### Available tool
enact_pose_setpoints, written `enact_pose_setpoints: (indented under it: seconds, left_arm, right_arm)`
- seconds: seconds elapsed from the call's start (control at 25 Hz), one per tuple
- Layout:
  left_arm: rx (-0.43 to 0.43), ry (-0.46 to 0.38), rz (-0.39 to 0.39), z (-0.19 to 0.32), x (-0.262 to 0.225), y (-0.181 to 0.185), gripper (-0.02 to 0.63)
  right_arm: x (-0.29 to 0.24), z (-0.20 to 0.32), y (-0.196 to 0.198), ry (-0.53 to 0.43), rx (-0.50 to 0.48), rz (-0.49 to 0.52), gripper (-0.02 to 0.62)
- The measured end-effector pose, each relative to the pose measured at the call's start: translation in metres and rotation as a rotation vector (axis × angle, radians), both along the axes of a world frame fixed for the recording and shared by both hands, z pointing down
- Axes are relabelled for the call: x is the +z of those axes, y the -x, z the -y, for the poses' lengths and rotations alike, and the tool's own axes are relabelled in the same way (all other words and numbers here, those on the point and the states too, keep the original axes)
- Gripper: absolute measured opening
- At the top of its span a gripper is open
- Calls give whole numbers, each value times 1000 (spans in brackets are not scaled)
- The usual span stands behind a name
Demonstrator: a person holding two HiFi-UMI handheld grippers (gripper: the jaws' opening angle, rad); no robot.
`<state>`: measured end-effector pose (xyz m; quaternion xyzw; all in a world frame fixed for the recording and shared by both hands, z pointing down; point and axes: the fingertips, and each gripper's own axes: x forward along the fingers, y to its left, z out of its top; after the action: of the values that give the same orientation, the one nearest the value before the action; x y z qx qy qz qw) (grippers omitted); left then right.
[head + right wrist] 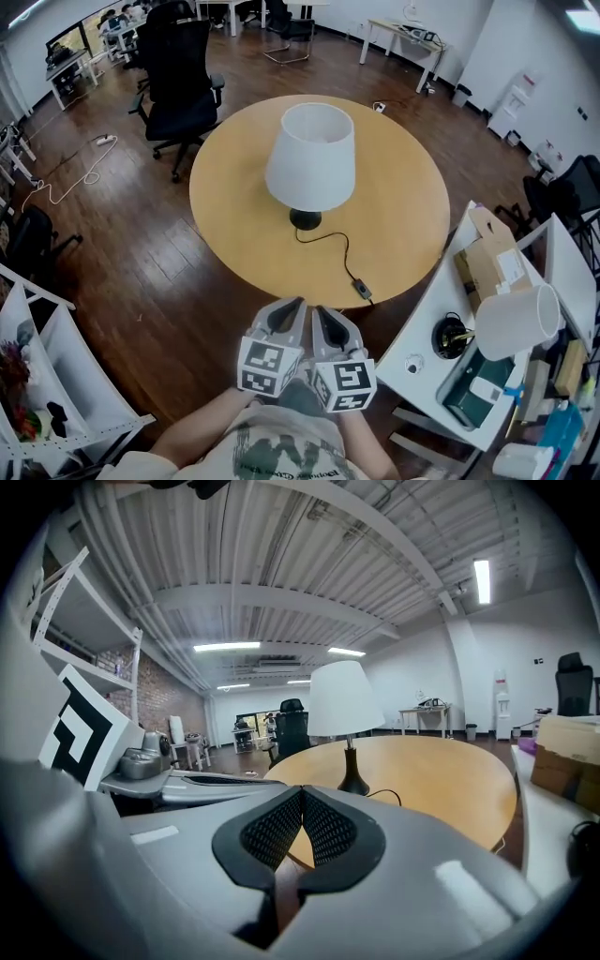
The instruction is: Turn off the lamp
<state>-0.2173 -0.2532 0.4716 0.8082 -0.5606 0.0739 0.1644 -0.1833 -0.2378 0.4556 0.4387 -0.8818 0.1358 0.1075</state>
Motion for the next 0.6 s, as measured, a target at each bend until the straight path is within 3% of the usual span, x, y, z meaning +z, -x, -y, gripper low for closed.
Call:
enact_pose_setpoints:
  seconds: [0.32,0.6]
  left_arm:
    - [17,-101,-6,-62,-29,10,0]
    - [-1,-116,-11,-105,-30,26,0]
  right_arm:
    - [-17,-58,12,-55,14,-29,0]
    - [-27,-98,21,-95,11,-53,0]
